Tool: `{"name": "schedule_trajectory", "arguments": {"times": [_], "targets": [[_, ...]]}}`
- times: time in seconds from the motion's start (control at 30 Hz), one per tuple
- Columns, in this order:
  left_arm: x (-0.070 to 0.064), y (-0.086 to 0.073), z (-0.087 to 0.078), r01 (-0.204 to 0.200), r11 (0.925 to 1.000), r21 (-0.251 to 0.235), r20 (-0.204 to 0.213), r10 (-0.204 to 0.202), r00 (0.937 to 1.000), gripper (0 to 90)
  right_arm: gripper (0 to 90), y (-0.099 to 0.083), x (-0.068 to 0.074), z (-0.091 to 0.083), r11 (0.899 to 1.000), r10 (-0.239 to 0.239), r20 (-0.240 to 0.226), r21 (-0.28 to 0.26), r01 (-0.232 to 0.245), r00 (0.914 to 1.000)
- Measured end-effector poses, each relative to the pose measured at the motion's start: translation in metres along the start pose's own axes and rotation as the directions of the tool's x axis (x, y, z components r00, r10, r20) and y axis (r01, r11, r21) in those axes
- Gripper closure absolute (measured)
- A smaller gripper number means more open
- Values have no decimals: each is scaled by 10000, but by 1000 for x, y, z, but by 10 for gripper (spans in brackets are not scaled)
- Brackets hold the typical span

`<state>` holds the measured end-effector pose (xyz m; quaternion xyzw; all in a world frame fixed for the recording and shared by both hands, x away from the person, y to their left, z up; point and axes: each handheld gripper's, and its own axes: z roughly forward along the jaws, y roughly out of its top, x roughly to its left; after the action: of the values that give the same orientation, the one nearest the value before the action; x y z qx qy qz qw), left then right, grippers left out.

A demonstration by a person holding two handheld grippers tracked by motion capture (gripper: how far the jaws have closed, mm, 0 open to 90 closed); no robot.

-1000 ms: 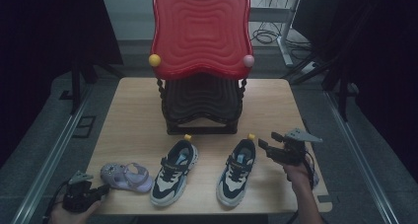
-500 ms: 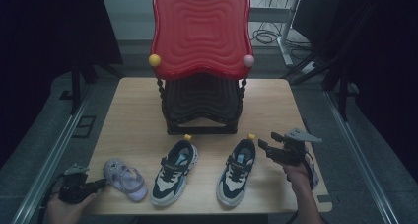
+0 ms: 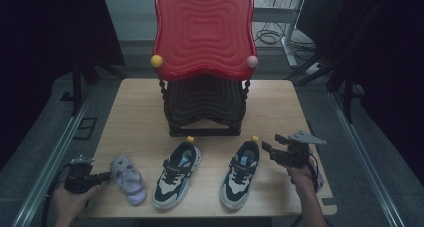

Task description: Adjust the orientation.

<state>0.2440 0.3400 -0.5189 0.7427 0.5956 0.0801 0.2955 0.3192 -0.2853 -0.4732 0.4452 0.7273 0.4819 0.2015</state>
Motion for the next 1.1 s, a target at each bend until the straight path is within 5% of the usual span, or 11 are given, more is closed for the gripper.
{"name": "schedule_trajectory", "arguments": {"times": [0.23, 0.83, 1.07, 1.1], "targets": [[8, 12, 9, 117, 9999, -74, 285, -115, 9995, 899, 341, 0, 1, 1, 10000, -19, -8, 34, 19, 10000], [1, 46, 29, -868, 9961, 186, 715, 853, 9938, 898, 341, -2, -1, 2, 10000, -3, 8, 67, 3, 10000], [-4, 47, 19, -937, 9934, -663, 442, 967, 9943, 821, 341, -2, -1, 2, 10000, 35, -1, 79, -35, 10000], [-12, 48, 9, -1249, 9841, -1264, -29, 1255, 9921, 821, 341, -2, -1, 2, 10000, 34, -17, 80, -34, 10000]]}}
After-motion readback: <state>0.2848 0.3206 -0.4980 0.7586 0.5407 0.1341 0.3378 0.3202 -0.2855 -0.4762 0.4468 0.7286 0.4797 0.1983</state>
